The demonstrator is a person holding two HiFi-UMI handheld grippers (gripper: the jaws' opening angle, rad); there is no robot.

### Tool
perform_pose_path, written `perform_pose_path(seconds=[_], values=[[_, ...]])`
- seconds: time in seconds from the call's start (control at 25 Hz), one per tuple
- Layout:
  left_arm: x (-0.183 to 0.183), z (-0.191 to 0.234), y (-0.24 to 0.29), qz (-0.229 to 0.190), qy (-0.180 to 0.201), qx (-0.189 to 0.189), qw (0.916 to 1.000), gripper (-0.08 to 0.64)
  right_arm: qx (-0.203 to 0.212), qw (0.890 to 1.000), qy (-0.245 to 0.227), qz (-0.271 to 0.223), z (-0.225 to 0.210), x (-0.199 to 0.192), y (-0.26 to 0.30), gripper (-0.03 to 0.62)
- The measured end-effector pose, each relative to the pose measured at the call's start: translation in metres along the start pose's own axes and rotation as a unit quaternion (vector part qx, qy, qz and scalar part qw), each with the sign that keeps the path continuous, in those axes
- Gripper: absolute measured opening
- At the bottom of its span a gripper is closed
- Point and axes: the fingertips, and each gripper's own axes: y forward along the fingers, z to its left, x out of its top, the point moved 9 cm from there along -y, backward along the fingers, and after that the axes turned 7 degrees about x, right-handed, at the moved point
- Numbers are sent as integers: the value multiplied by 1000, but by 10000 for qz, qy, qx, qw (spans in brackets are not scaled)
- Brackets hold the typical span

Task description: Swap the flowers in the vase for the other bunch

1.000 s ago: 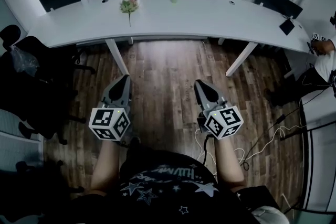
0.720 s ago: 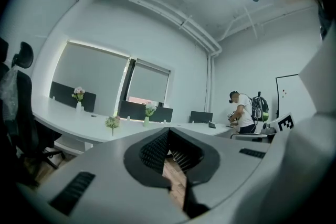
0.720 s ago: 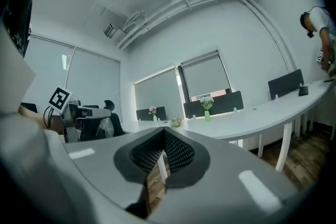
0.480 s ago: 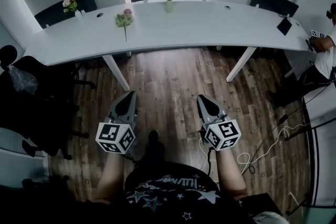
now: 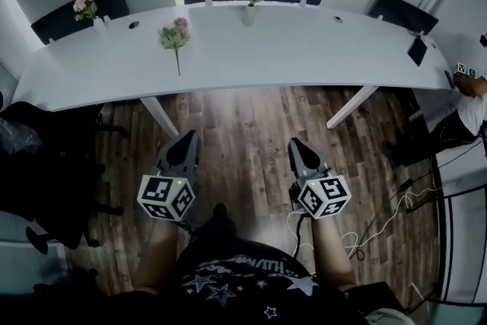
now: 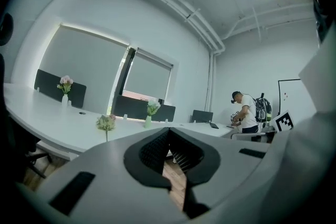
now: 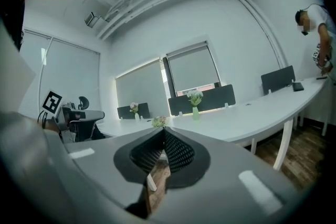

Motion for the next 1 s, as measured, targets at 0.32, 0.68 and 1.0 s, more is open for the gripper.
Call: perform_pose_path(seconds=[0.32, 0.68, 1.0], values=[[26, 54, 74, 59, -4, -152, 9999, 9, -126, 9998, 103, 88, -21, 19, 87, 3], [38, 105, 128, 92, -163, -425, 9989, 8, -262, 9994, 214, 121, -18, 28, 161, 3], [31, 106, 161, 207, -142, -693, 9973, 8, -497, 9985, 165, 138, -39, 28, 170, 3]])
